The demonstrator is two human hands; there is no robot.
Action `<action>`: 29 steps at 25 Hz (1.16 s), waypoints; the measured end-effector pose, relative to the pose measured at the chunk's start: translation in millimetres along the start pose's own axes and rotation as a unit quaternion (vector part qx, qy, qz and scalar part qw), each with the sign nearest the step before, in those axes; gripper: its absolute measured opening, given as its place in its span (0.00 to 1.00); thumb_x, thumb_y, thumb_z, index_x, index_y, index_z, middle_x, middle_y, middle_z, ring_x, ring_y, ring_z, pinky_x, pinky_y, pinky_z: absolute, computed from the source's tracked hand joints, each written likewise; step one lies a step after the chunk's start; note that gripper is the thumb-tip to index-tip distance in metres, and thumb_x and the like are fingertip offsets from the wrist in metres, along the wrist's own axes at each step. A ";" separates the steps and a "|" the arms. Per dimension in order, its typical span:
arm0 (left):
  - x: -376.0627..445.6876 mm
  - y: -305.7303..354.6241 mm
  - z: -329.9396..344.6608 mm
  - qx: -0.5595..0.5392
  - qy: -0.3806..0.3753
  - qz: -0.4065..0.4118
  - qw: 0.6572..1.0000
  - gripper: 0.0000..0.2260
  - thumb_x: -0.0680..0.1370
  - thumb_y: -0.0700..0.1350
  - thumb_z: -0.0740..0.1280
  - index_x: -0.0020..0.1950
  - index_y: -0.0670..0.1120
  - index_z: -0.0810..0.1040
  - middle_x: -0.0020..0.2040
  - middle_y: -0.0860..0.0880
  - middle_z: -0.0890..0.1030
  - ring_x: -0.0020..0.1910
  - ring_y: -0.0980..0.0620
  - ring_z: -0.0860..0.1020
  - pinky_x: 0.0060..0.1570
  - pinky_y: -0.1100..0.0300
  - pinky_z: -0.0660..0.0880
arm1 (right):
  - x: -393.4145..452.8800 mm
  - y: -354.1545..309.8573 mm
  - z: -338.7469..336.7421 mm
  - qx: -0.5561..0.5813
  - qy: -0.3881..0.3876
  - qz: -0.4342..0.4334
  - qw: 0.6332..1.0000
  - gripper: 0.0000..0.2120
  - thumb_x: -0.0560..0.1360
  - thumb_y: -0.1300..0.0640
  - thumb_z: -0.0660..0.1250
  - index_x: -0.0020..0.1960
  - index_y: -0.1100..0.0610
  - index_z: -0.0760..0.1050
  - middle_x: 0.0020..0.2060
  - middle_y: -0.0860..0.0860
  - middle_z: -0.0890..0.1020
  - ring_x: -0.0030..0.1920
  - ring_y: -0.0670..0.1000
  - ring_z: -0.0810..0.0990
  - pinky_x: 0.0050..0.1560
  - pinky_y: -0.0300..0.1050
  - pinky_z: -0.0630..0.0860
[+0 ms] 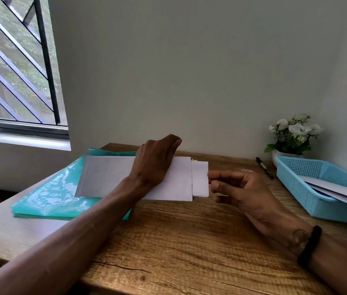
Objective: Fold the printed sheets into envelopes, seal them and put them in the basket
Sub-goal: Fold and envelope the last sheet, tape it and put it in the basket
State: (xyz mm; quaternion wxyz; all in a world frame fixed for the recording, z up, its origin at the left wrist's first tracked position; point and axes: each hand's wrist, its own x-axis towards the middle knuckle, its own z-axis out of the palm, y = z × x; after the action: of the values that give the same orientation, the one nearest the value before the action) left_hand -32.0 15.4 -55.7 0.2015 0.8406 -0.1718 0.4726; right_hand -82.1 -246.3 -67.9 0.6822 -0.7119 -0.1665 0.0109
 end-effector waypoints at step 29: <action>2.3 16.6 -3.4 -0.035 0.039 0.009 0.999 0.11 0.86 0.50 0.62 0.59 0.46 0.82 0.41 0.49 0.86 0.34 0.50 0.82 0.38 0.48 0.79 | -10.1 3.6 18.4 -0.422 -0.022 -0.252 0.871 0.23 0.78 0.45 0.72 0.73 0.40 0.75 0.66 0.40 0.72 0.54 0.39 0.79 0.47 0.39 0.83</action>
State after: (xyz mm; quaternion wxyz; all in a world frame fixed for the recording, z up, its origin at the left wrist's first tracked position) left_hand -41.3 2.6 -49.2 0.2327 0.8122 -0.1875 0.5010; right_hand -95.3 -231.1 -74.9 0.2929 -0.8654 -0.3438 -0.2169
